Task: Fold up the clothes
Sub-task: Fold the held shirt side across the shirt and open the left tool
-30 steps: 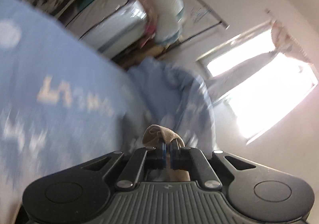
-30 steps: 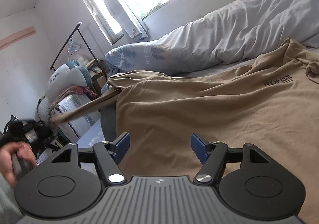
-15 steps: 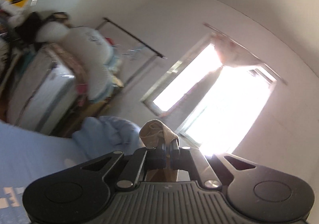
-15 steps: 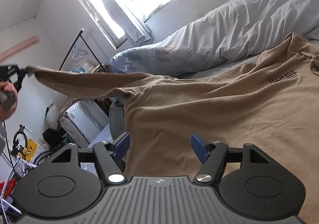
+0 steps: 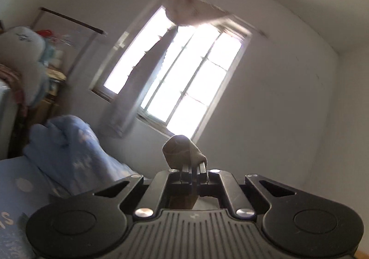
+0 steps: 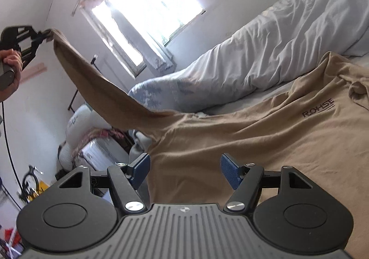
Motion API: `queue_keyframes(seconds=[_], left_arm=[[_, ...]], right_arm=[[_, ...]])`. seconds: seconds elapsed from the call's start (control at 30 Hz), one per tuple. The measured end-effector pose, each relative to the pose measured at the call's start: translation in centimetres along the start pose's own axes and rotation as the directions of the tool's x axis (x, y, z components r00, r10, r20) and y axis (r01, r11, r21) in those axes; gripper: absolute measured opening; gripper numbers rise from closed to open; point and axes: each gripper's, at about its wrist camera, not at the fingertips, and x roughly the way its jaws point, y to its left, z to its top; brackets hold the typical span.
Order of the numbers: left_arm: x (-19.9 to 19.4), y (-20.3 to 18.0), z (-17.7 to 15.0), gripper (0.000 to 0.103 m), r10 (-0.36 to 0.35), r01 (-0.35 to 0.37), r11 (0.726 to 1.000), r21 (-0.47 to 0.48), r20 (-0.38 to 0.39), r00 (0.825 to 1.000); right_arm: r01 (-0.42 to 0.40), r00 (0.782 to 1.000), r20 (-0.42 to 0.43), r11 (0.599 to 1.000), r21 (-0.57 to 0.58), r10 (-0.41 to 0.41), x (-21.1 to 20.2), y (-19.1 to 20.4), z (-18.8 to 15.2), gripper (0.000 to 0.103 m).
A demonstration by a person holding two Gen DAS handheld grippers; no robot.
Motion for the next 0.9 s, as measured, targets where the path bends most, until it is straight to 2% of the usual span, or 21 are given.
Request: queue_keyframes(seconds=[0.1, 0.2, 0.27, 0.37, 0.53, 0.7, 0.77, 0.83, 0.87, 0.9], left_arm=[[1.7, -3.6, -3.8, 0.0, -0.025, 0.031, 0.998, 0.059, -0.092, 0.995], [3.4, -7.1, -7.5, 0.0, -0.044, 0.066, 0.991, 0.115, -0.184, 0.982], [4.6, -9.4, -10.0, 0.0, -0.049, 0.089, 0.984, 0.155, -0.245, 0.968], [6.9, -11.8, -14.7, 0.001, -0.004, 0.092, 0.967, 0.236, -0.347, 0.938], [10.5, -14.6, -23.4, 0.001, 0.056, 0.13, 0.933, 0.336, -0.49, 0.87], [12.3, -16.1, -31.6, 0.001, 0.052, 0.211, 0.911, 0.353, -0.608, 0.792], [12.7, -16.8, -34.1, 0.002, 0.041, 0.258, 0.901, 0.348, -0.662, 0.749], [13.2, -17.1, -36.0, 0.003, 0.026, 0.301, 0.898, 0.321, -0.721, 0.692], [13.4, -17.2, -36.7, 0.009, 0.012, 0.323, 0.897, 0.303, -0.746, 0.666], [13.3, -17.3, -36.9, 0.01, -0.016, 0.35, 0.894, 0.28, -0.761, 0.649]], right_arm=[[0.004, 1.0, 0.026, 1.0, 0.018, -0.005, -1.0, -0.7, 0.7, 0.07], [0.02, 0.999, 0.049, 0.999, 0.033, -0.022, -2.0, -1.5, 1.6, 0.07], [0.035, 0.997, 0.071, 0.999, 0.041, -0.037, -2.9, -2.2, 2.2, 0.07], [0.061, 0.991, 0.113, 0.996, 0.058, -0.067, -4.4, -3.4, 3.3, 0.07], [0.161, 0.969, 0.171, 0.982, 0.1, -0.177, -6.7, -5.9, 5.0, 0.07], [0.274, 0.924, 0.227, 0.948, 0.162, -0.306, -9.8, -8.5, 6.4, 0.07], [0.315, 0.903, 0.246, 0.932, 0.178, -0.352, -10.9, -9.3, 7.0, 0.07], [0.352, 0.884, 0.258, 0.918, 0.185, -0.391, -12.1, -10.0, 7.5, 0.07], [0.367, 0.875, 0.264, 0.912, 0.184, -0.406, -12.6, -10.3, 7.8, 0.07], [0.384, 0.864, 0.272, 0.905, 0.185, -0.423, -13.1, -10.7, 8.1, 0.07]])
